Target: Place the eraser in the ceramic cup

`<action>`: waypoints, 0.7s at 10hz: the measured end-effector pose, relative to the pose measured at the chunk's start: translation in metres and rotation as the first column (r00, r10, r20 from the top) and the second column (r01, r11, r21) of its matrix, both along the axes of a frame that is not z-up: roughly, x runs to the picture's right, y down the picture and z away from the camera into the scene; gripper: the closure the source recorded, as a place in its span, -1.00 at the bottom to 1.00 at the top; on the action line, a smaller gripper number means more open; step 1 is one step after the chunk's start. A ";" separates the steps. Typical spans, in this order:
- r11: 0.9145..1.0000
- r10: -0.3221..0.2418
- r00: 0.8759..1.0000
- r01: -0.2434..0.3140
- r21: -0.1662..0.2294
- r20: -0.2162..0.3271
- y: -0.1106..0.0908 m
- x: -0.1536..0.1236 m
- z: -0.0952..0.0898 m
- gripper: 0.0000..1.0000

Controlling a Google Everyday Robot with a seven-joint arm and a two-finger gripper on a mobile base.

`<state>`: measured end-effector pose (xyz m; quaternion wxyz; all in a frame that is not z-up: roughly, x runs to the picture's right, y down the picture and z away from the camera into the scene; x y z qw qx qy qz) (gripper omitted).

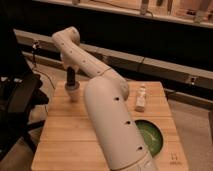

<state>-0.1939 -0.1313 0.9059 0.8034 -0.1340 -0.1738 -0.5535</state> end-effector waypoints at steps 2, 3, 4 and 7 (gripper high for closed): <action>1.000 0.003 1.000 -0.003 -0.007 -0.002 0.001 0.000 0.000 0.50; 1.000 0.008 1.000 -0.009 -0.022 -0.008 0.003 0.002 0.001 0.24; 1.000 0.011 1.000 -0.012 -0.026 -0.009 0.003 0.002 0.001 0.08; 0.999 0.017 1.000 -0.018 -0.047 -0.019 0.009 0.007 0.000 -0.50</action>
